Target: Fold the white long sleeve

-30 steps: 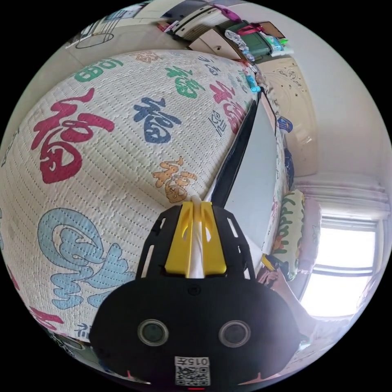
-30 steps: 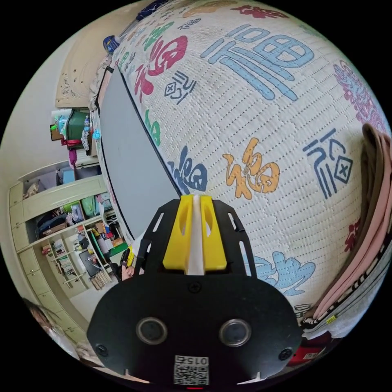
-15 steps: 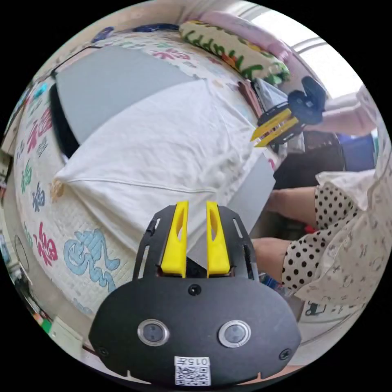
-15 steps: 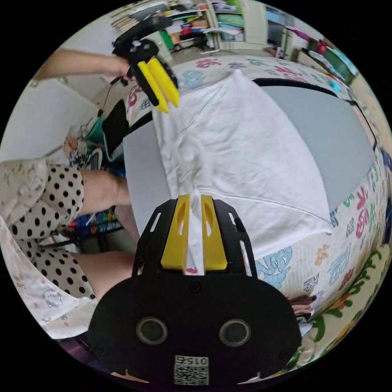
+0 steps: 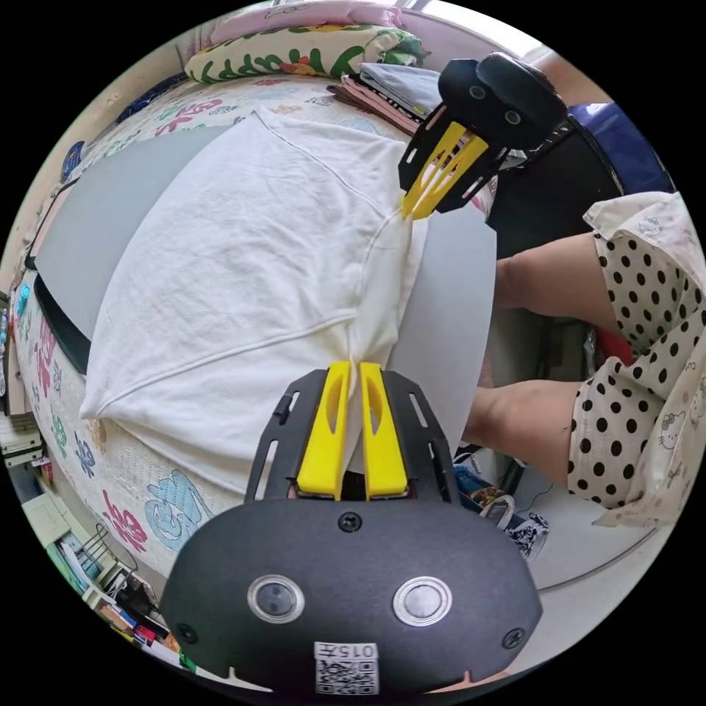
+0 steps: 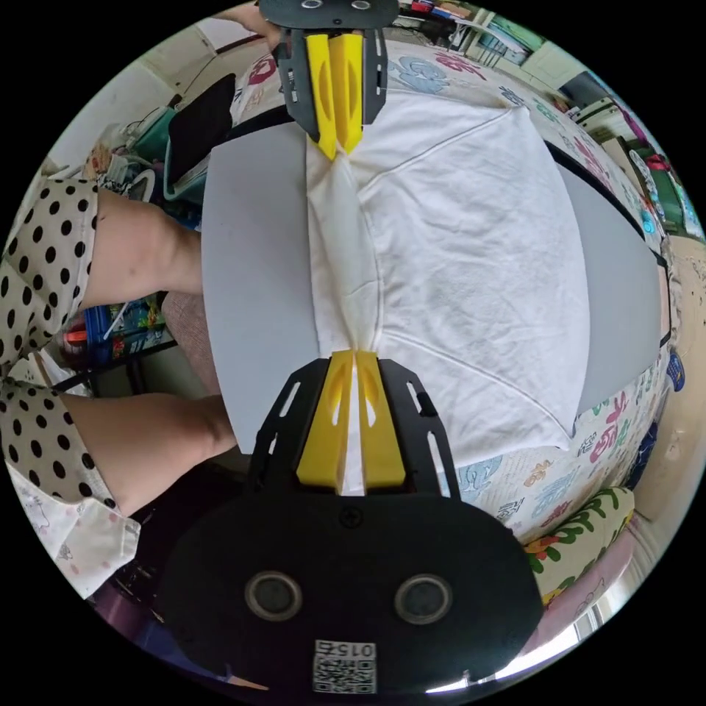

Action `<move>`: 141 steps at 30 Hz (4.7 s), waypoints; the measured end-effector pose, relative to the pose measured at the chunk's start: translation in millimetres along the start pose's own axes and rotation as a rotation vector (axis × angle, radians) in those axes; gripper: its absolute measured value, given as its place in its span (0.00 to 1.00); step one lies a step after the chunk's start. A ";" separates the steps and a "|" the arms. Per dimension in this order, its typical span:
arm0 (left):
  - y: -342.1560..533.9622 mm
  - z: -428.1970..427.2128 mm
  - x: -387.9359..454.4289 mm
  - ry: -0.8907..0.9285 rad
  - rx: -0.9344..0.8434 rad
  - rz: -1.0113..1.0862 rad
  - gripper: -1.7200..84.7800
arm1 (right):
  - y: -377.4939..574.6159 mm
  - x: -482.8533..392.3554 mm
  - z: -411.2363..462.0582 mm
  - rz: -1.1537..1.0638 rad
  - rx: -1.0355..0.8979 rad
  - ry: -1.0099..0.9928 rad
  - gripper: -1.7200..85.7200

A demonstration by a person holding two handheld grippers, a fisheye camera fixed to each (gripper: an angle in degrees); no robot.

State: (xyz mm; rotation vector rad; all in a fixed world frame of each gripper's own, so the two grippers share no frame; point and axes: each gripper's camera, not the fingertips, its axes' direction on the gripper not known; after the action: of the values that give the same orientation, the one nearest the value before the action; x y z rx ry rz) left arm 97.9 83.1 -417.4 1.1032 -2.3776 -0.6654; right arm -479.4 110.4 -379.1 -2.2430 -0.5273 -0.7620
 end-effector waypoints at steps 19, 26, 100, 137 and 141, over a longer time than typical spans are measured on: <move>-98.8 -226.8 -125.8 0.096 0.117 -0.294 0.14 | 197.7 57.1 76.4 1.272 0.235 -0.460 0.14; -269.7 -259.0 -197.4 0.146 0.236 -0.321 0.18 | 233.9 54.3 130.4 1.329 0.332 -0.659 0.12; -24.0 42.5 -320.8 0.228 0.457 -0.812 0.17 | 181.2 32.9 -143.0 0.758 0.561 -0.741 0.13; -34.6 194.4 -223.3 0.607 0.767 -0.570 0.12 | 254.8 218.9 -12.4 1.352 0.957 -0.773 0.12; -11.1 153.4 -180.1 0.593 0.888 -0.475 0.11 | 270.6 197.2 -17.6 1.295 1.104 -0.707 0.12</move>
State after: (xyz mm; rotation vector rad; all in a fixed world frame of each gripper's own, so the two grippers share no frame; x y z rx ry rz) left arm 123.9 255.4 -577.7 1.9086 -1.8625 0.6216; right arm -188.1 -55.4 -371.8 -1.2359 0.2522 0.8372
